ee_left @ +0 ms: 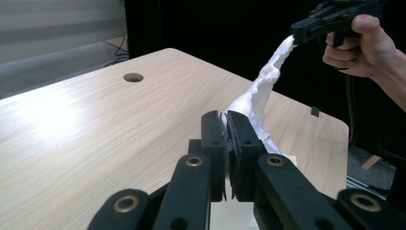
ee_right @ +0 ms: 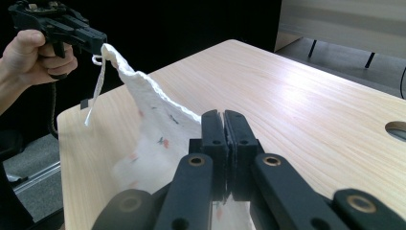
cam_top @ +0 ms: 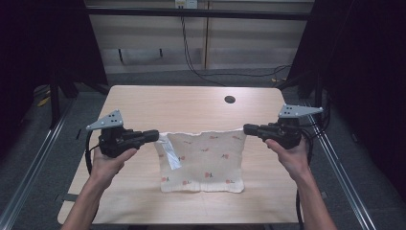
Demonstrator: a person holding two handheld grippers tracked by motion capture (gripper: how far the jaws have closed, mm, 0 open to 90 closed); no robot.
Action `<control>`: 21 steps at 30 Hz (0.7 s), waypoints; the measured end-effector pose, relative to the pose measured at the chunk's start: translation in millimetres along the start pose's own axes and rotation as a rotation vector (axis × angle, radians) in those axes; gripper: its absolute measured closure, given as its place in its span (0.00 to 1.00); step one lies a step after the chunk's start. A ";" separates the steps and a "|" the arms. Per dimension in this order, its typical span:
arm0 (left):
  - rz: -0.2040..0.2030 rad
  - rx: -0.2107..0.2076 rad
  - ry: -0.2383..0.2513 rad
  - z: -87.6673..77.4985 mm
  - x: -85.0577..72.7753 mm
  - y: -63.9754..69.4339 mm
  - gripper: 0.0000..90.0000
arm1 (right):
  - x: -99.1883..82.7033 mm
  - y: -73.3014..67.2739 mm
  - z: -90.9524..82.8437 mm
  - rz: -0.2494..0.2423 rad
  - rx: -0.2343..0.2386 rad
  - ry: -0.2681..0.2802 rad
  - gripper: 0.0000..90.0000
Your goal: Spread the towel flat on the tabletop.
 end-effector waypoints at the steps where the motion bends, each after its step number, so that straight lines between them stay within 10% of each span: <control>1: -0.003 0.004 -0.002 -0.1 -0.4 -1.9 0.96 | -0.5 0.7 0.6 0.002 -0.001 0.003 0.98; 21: -0.052 0.083 -0.092 21.8 -23.2 -39.6 0.96 | -18.6 25.9 40.2 0.024 -0.031 -0.073 0.98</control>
Point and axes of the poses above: each handheld gripper's, and its own axes: z roughly forward along the jaws, x roughly out of its top, y roughly to its right, the point moved 5 cm from there along z, roughly forward along the jaws, and after that the axes turned 10 degrees about -z, right-handed, at the moved point
